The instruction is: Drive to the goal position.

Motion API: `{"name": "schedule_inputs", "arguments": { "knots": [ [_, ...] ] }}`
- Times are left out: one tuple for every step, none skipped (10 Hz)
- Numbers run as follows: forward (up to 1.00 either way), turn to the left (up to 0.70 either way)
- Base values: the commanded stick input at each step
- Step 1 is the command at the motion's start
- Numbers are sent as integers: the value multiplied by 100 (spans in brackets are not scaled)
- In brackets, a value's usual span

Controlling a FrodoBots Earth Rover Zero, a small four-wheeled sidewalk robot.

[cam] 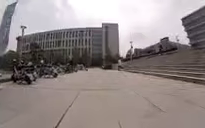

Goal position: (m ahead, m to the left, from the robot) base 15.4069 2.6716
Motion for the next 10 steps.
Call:
{"name": "schedule_inputs", "arguments": {
  "knots": [
    [70, 1],
    [70, 1],
    [70, 1],
    [70, 1],
    [70, 1],
    [70, 1],
    [70, 1],
    [70, 1],
    [70, 1],
    [70, 1]
  ]
}}
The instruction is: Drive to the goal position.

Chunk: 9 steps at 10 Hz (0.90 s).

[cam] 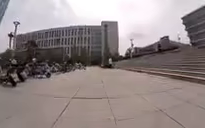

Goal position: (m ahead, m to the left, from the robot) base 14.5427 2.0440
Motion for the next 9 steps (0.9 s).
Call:
{"name": "schedule_inputs", "arguments": {
  "knots": [
    [70, 1],
    [70, 1],
    [70, 1],
    [70, 1],
    [70, 1],
    [70, 1],
    [70, 1],
    [70, 1],
    [70, 1]
  ]
}}
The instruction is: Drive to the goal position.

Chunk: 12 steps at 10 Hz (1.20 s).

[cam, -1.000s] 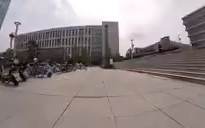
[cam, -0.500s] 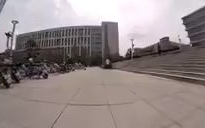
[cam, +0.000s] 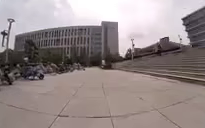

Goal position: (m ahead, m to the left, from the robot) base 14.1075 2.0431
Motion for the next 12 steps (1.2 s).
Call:
{"name": "schedule_inputs", "arguments": {
  "knots": [
    [70, 1],
    [70, 1],
    [70, 1],
    [70, 1],
    [70, 1],
    [70, 1],
    [70, 1],
    [70, 1],
    [70, 1],
    [70, 1],
    [70, 1],
    [70, 1]
  ]
}}
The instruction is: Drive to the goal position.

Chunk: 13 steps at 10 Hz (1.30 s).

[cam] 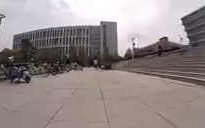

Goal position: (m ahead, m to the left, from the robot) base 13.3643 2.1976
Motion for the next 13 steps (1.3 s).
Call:
{"name": "schedule_inputs", "arguments": {
  "knots": [
    [70, 1],
    [70, 1],
    [70, 1],
    [70, 1],
    [70, 1],
    [70, 1],
    [70, 1],
    [70, 1],
    [70, 1],
    [70, 1],
    [70, 1],
    [70, 1],
    [70, 2]
  ]
}}
